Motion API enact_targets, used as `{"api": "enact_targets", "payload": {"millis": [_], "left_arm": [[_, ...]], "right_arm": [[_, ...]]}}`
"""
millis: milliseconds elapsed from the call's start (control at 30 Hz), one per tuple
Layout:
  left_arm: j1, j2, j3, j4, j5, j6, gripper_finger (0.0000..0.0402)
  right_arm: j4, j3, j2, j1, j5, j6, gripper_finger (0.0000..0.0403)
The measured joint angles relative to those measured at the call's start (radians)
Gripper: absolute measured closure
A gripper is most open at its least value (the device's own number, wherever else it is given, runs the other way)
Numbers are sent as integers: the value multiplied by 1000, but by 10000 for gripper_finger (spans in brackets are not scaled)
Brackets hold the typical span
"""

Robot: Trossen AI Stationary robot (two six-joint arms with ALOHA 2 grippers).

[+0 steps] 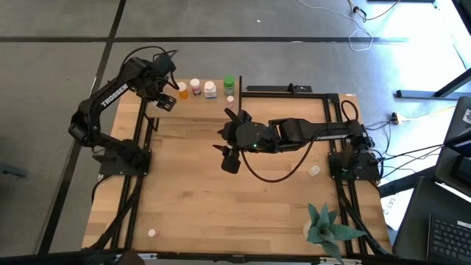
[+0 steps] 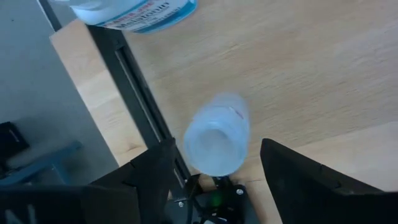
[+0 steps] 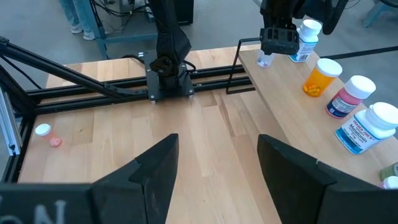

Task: Pick and place medicine bottles onto shelf by color
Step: Put the pink pill bottle on the shelf

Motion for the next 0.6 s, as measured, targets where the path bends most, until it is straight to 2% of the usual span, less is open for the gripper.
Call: {"api": "enact_targets", "payload": {"millis": [367,600], "left_arm": [[0,-93,0,1,-29,0,170],[-45,-212,0,13,6,5,169]], "right_arm": [[0,0,0,0,0,0,182],[0,0,0,0,0,0,182]]}}
